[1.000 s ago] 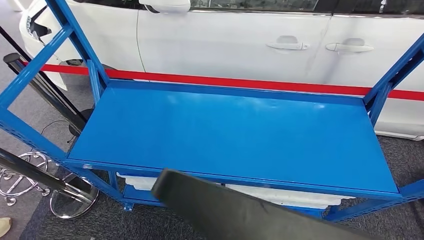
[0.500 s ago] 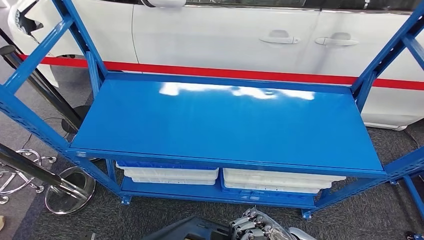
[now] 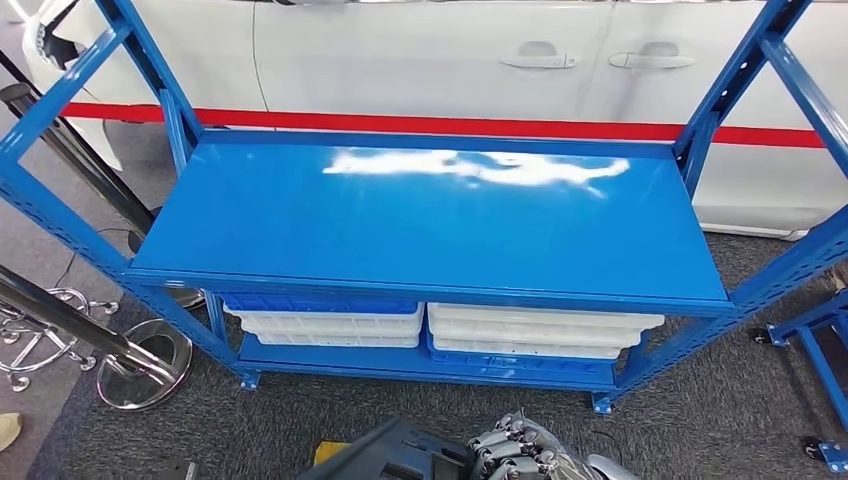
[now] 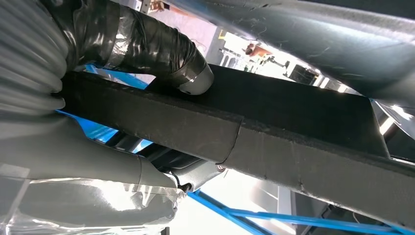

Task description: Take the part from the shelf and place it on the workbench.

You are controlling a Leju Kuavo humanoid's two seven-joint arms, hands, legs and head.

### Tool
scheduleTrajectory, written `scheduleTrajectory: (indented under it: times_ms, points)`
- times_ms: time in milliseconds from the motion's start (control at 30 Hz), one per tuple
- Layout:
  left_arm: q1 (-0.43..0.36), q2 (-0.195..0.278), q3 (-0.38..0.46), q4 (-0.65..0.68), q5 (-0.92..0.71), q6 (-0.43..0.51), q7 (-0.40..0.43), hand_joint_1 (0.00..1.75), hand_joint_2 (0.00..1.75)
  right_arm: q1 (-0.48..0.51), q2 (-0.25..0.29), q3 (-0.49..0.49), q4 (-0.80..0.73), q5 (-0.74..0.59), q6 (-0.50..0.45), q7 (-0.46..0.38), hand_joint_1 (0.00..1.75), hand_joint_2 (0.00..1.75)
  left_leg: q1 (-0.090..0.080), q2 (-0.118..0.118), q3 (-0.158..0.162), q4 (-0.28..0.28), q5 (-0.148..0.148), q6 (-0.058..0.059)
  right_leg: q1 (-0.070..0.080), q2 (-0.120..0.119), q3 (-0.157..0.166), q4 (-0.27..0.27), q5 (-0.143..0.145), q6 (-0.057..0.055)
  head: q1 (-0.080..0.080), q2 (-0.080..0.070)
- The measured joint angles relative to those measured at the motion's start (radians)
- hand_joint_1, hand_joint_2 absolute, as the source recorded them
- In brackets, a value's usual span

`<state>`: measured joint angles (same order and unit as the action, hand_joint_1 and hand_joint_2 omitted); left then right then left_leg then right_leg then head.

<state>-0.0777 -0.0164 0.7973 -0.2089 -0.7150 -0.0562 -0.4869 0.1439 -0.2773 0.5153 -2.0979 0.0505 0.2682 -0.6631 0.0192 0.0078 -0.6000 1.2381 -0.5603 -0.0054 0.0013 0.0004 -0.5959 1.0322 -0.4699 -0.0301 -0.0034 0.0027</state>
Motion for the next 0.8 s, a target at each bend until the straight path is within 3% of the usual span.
scheduleTrajectory:
  times_ms: [33, 100, 167, 233, 300, 367, 400, 433, 467, 533, 600, 633, 700, 733, 767, 800]
  points:
    - [-0.001, 0.002, 0.0, 0.0, -0.001, 0.001, 0.0, 0.0, 1.75, 0.0, 0.0, 0.0, -0.002, 0.002, -0.003, -0.001, 1.75, 1.75, -0.004, -0.002, 0.05, -0.072, 0.014, 0.009, 0.003, 0.001, -0.011, 0.006, 0.005, 0.002, 0.0, 0.0]
    - [-0.003, 0.005, 0.0, -0.001, -0.002, 0.002, 0.0, 0.0, 1.75, 0.0, 0.0, 0.001, -0.007, 0.009, -0.01, -0.001, 1.75, 1.75, -0.011, -0.005, 0.13, -0.199, 0.009, 0.021, 0.004, 0.001, -0.022, 0.014, 0.016, 0.009, 0.0, 0.0]
    - [-0.004, 0.007, 0.001, -0.001, -0.004, 0.004, 0.0, 0.0, 1.75, 0.001, 0.0, 0.001, -0.011, 0.017, -0.018, -0.002, 1.75, 1.75, -0.016, -0.006, 0.148, -0.243, 0.005, 0.026, 0.001, 0.001, -0.026, 0.011, 0.032, 0.021, 0.0, 0.0]
    - [-0.005, 0.008, 0.003, -0.001, -0.006, 0.004, 0.0, 0.0, 1.75, 0.003, -0.001, 0.001, -0.016, 0.034, -0.034, -0.004, 1.75, 1.75, -0.013, -0.002, 0.135, -0.253, 0.026, 0.036, -0.002, 0.002, -0.032, 0.016, 0.024, 0.034, 0.0, 0.0]
    - [-0.006, 0.008, 0.006, -0.001, -0.008, 0.004, 0.001, 0.0, 1.75, 0.004, -0.001, 0.001, -0.021, 0.054, -0.052, -0.005, 1.75, 1.75, -0.007, 0.005, 0.115, -0.261, 0.05, 0.047, -0.005, 0.003, -0.052, 0.075, -0.052, 0.044, 0.0, 0.0]
    - [-0.006, 0.008, 0.006, -0.001, -0.008, 0.004, 0.001, 0.0, 1.75, 0.005, -0.002, 0.002, -0.023, 0.066, -0.062, -0.005, 1.75, 1.75, -0.008, 0.009, 0.087, -0.258, 0.072, 0.052, -0.011, 0.003, -0.081, 0.195, -0.144, 0.055, 0.0, 0.0]
    - [-0.006, 0.008, 0.007, -0.001, -0.009, 0.004, 0.001, 0.0, 1.75, 0.005, -0.002, 0.002, -0.023, 0.068, -0.064, -0.005, 1.75, 1.75, -0.008, 0.012, 0.072, -0.255, 0.082, 0.051, -0.013, 0.003, -0.089, 0.248, -0.159, 0.06, 0.0, 0.0]
    - [-0.006, 0.008, 0.007, -0.001, -0.009, 0.004, 0.001, 0.0, 1.75, 0.006, -0.002, 0.003, -0.023, 0.068, -0.065, -0.005, 1.75, 1.75, -0.007, 0.013, 0.056, -0.25, 0.091, 0.049, -0.017, 0.002, -0.085, 0.276, -0.149, 0.064, 0.0, 0.0]
    - [-0.006, 0.007, 0.007, -0.001, -0.009, 0.004, 0.001, 0.0, 1.75, 0.006, -0.002, 0.003, -0.024, 0.069, -0.066, -0.005, 1.75, 1.75, -0.006, 0.015, 0.04, -0.244, 0.098, 0.047, -0.02, 0.002, -0.064, 0.269, -0.121, 0.068, 0.0, 0.0]
    - [-0.006, 0.007, 0.007, -0.001, -0.01, 0.004, 0.001, 0.0, 1.75, 0.005, -0.002, 0.003, -0.025, 0.07, -0.066, -0.005, 1.75, 1.75, -0.005, 0.016, 0.013, -0.228, 0.108, 0.039, -0.026, 0.0, 0.026, 0.158, -0.071, 0.07, 0.0, 0.0]
    - [-0.006, 0.006, 0.007, -0.001, -0.01, 0.004, 0.001, 0.0, 1.75, 0.005, -0.002, 0.003, -0.029, 0.071, -0.066, -0.005, 1.75, 1.75, -0.006, 0.016, -0.005, -0.213, 0.117, 0.028, -0.024, 0.0, 0.111, 0.025, -0.077, 0.064, 0.0, 0.0]
    - [-0.006, 0.006, 0.007, -0.001, -0.01, 0.004, 0.001, 0.0, 1.75, 0.005, -0.002, 0.003, -0.03, 0.071, -0.066, -0.005, 1.75, 1.75, -0.007, 0.015, -0.01, -0.209, 0.123, 0.022, -0.021, 0.0, 0.13, -0.01, -0.088, 0.057, 0.0, 0.0]
    - [-0.006, 0.006, 0.008, -0.001, -0.01, 0.004, 0.001, 0.0, 1.75, 0.005, -0.002, 0.004, -0.033, 0.072, -0.067, -0.005, 1.75, 1.75, -0.007, 0.015, -0.016, -0.208, 0.135, 0.008, -0.018, 0.0, 0.125, -0.023, -0.083, 0.04, 0.0, 0.0]
    - [-0.006, 0.006, 0.008, -0.001, -0.01, 0.004, 0.001, 0.0, 1.75, 0.005, -0.002, 0.005, -0.034, 0.073, -0.069, -0.005, 1.75, 1.75, -0.005, 0.013, -0.022, -0.203, 0.127, 0.002, -0.018, -0.002, 0.117, -0.023, -0.074, 0.031, 0.0, 0.0]
    - [-0.005, 0.006, 0.008, -0.001, -0.01, 0.004, 0.001, 0.0, 1.75, 0.005, -0.002, 0.006, -0.034, 0.074, -0.073, -0.005, 1.75, 1.75, -0.004, 0.01, -0.031, -0.186, 0.102, -0.003, -0.02, -0.003, 0.106, -0.025, -0.063, 0.02, 0.0, 0.0]
    - [-0.004, 0.006, 0.008, -0.001, -0.011, 0.004, 0.002, 0.0, 1.75, 0.004, -0.002, 0.007, -0.035, 0.076, -0.076, -0.005, 1.75, 1.75, -0.003, 0.007, -0.043, -0.152, 0.059, -0.005, -0.021, -0.004, 0.092, -0.027, -0.05, 0.011, 0.0, 0.0]
